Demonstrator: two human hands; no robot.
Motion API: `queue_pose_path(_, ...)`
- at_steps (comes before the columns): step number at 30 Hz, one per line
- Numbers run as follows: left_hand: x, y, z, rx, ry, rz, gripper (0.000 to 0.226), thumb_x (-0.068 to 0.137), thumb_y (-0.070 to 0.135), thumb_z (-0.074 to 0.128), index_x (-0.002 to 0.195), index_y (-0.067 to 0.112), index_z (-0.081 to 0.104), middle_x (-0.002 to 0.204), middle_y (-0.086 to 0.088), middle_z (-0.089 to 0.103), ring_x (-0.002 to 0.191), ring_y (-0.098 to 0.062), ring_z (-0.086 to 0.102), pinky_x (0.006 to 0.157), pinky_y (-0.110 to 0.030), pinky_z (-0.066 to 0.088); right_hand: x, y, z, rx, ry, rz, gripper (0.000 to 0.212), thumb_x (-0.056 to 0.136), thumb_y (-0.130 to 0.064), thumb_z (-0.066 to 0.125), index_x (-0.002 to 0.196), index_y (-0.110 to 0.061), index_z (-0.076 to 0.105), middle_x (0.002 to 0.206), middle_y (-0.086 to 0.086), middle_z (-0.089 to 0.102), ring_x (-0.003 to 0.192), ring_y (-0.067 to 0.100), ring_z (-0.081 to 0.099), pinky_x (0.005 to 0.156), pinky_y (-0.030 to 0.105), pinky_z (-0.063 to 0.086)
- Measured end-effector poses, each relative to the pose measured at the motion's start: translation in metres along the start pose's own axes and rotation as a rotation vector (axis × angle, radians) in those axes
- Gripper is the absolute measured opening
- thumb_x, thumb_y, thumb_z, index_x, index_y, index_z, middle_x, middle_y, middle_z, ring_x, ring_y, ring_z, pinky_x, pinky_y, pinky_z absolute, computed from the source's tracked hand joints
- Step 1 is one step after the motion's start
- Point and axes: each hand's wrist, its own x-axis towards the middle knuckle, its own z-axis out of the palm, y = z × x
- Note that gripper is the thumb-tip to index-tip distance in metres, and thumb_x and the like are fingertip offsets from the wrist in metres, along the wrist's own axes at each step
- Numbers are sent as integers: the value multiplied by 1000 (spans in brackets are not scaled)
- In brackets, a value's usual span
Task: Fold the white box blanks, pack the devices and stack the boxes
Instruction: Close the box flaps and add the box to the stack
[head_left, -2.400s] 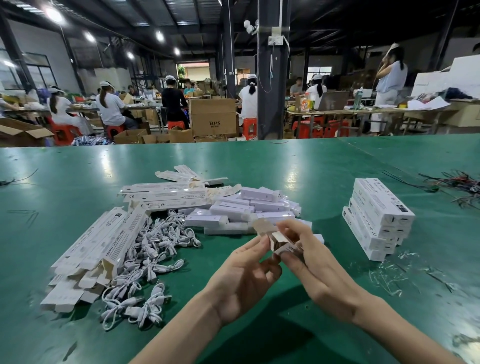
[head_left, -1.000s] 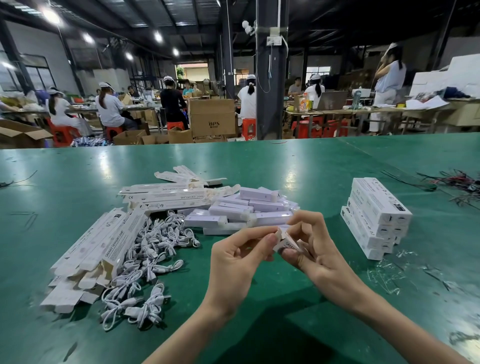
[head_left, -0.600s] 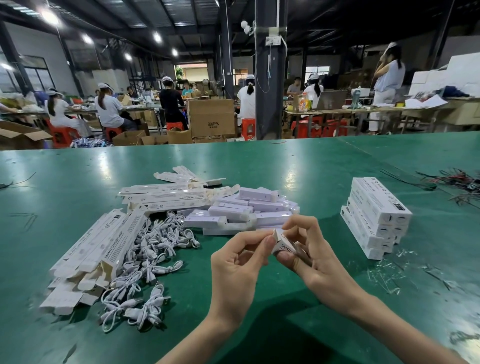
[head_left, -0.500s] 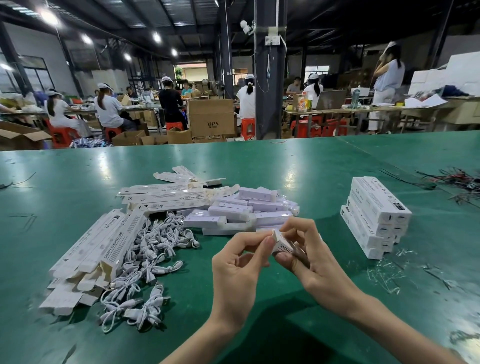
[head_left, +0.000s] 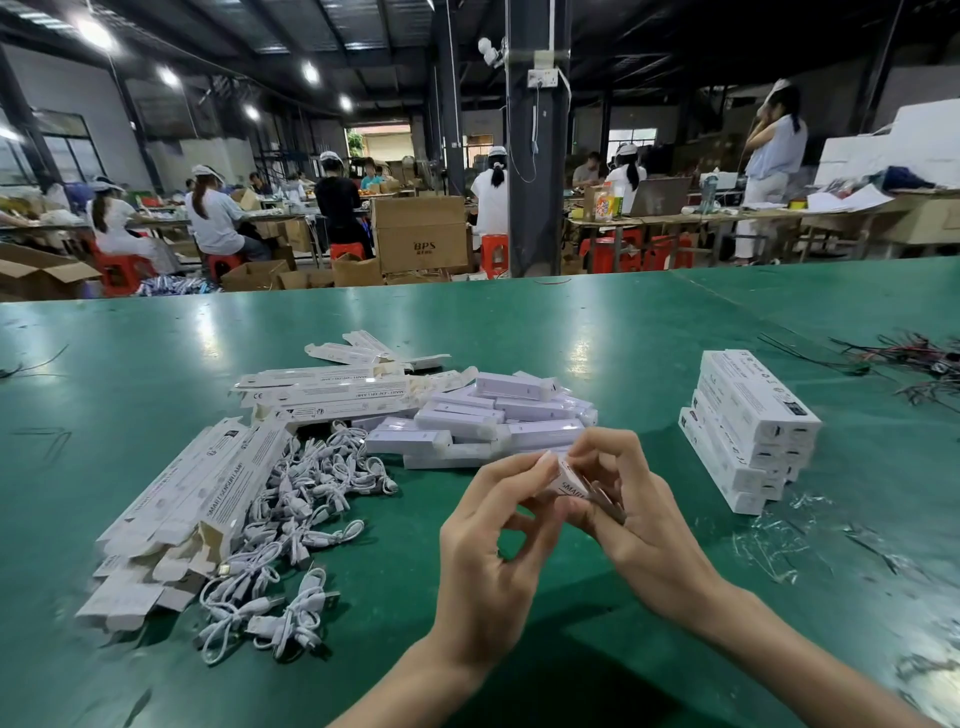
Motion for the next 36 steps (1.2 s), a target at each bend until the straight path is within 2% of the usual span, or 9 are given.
queue_pose_path(3, -2, -1, 1, 12, -19, 19, 32, 87, 8, 65, 119, 9, 66, 121, -3, 64, 100, -14, 66, 69, -25, 55, -1, 1, 1, 0, 27, 9, 40, 83, -6, 60, 104, -35, 43, 86, 9, 54, 73, 36, 51, 68, 54, 50)
queue_pose_path(6, 0, 2, -1, -51, 15, -51, 32, 93, 17, 61, 124, 22, 66, 120, 4, 67, 94, -14, 68, 69, -26, 56, -1, 0, 3, -15, 62, -20, 38, 83, -13, 65, 101, -38, 44, 81, 7, 54, 66, 35, 50, 61, 37, 50)
queue_pose_path(9, 3, 8, -4, -134, 107, -126, 19, 91, 26, 57, 104, 34, 67, 109, 7, 72, 72, -9, 69, 58, -15, 51, -1, -4, 6, -1, 74, -23, 28, 84, -32, 66, 100, -38, 44, 82, 0, 58, 65, 29, 53, 61, 40, 48)
queue_pose_path(11, 5, 8, -5, -167, 125, -155, 7, 87, 28, 59, 91, 30, 65, 111, 8, 72, 70, -10, 70, 56, -16, 51, -1, -5, 7, 3, 80, -20, 27, 83, -38, 64, 100, -39, 44, 83, -1, 59, 66, 28, 55, 63, 44, 47)
queue_pose_path(18, 9, 3, -8, -161, 97, -72, 13, 87, 7, 65, 85, 20, 69, 107, 0, 72, 90, -22, 70, 63, -33, 57, -2, -5, 4, 20, 100, 18, 28, 82, -34, 67, 98, -39, 45, 83, 6, 57, 67, 36, 51, 63, 56, 45)
queue_pose_path(21, 10, 1, -11, -96, 82, -6, 6, 86, 16, 65, 85, 20, 69, 103, 1, 69, 88, -21, 68, 63, -42, 56, -2, -7, 4, 74, 113, 50, 26, 79, -42, 66, 96, -39, 47, 87, 6, 57, 70, 41, 51, 64, 56, 45)
queue_pose_path(24, 11, 2, -13, -77, 87, 16, 9, 84, 16, 66, 79, 10, 71, 94, -1, 67, 83, -19, 67, 65, -33, 56, -1, -9, 4, 125, 98, 63, 27, 77, -42, 68, 95, -39, 48, 89, 5, 59, 75, 35, 56, 69, 51, 47)
queue_pose_path(29, 16, 2, -20, 34, 67, 123, 13, 84, 10, 64, 75, 1, 70, 82, -6, 66, 77, -15, 65, 68, -20, 51, -3, -10, 3, 160, 65, 80, 29, 79, -29, 71, 97, -35, 49, 87, 12, 58, 77, 41, 55, 72, 60, 45)
queue_pose_path(36, 15, -1, -21, 162, 67, 279, 9, 82, 2, 65, 78, -4, 72, 84, -9, 66, 78, -12, 63, 71, -21, 52, -3, -11, 4, 207, 92, 110, 28, 75, -41, 71, 93, -39, 50, 88, 14, 60, 80, 41, 58, 75, 62, 44)
